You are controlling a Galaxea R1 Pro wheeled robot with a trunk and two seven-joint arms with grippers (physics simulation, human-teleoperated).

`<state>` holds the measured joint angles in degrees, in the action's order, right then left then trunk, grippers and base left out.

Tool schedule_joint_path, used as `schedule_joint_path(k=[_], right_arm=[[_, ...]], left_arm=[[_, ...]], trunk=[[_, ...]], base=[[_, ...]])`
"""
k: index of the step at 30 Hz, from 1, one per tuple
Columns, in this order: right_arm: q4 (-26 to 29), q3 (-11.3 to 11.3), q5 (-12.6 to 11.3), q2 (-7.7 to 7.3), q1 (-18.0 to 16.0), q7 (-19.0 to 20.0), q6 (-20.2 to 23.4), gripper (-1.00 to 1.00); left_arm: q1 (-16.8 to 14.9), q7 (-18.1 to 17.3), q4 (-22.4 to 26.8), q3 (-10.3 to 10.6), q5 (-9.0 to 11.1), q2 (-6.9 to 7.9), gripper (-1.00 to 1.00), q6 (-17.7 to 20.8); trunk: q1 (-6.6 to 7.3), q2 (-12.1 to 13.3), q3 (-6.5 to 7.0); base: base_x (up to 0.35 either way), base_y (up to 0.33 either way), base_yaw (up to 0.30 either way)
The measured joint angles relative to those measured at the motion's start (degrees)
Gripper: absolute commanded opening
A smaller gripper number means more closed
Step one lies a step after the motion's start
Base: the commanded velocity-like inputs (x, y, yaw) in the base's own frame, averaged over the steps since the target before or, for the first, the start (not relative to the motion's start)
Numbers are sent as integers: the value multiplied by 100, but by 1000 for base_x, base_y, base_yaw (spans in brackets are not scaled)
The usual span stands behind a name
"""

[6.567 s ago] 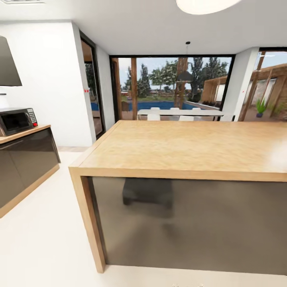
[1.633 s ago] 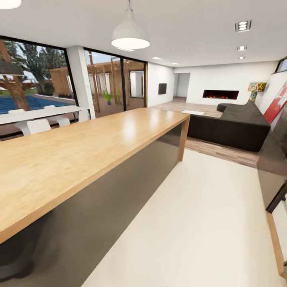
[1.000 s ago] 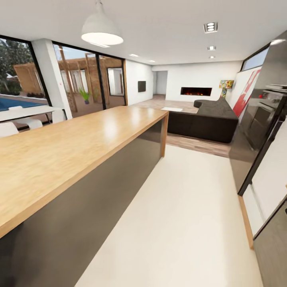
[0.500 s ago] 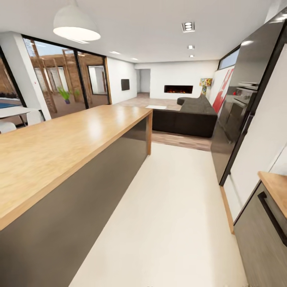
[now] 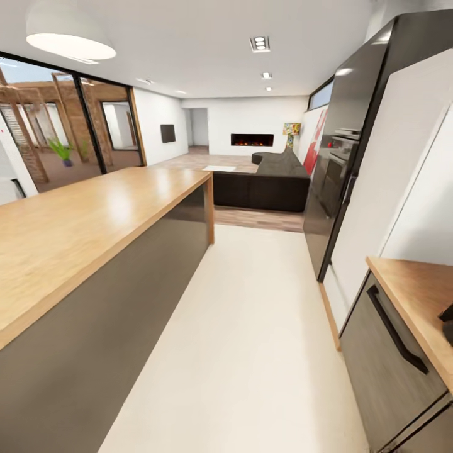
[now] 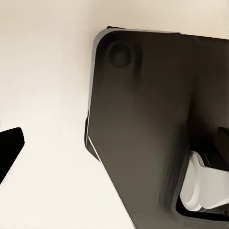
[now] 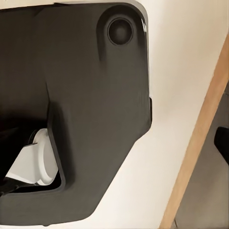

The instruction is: Set up a coffee station on the kitchen countertop: keep the coffee maker on the countertop, move the bottle of coffee from the kitchen shelf to the counter next to the coffee maker, place a paper coffee filter on top of the coffee maker, put the saucer next to the coffee maker with the coffee cup on the saucer, and place the electric kettle next to the coffee maker.

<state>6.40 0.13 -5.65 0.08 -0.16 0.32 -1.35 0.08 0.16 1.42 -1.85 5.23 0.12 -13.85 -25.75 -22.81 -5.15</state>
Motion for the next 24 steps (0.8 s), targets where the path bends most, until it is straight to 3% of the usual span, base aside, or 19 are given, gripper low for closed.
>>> schedule_joint_path(k=[24], right_arm=[[-1,0,0,0,0,0,0,100]], left_arm=[[0,0,3,4,0,-5,100,-2]], trunk=[[0,0,3]], base=[[0,0,-300]])
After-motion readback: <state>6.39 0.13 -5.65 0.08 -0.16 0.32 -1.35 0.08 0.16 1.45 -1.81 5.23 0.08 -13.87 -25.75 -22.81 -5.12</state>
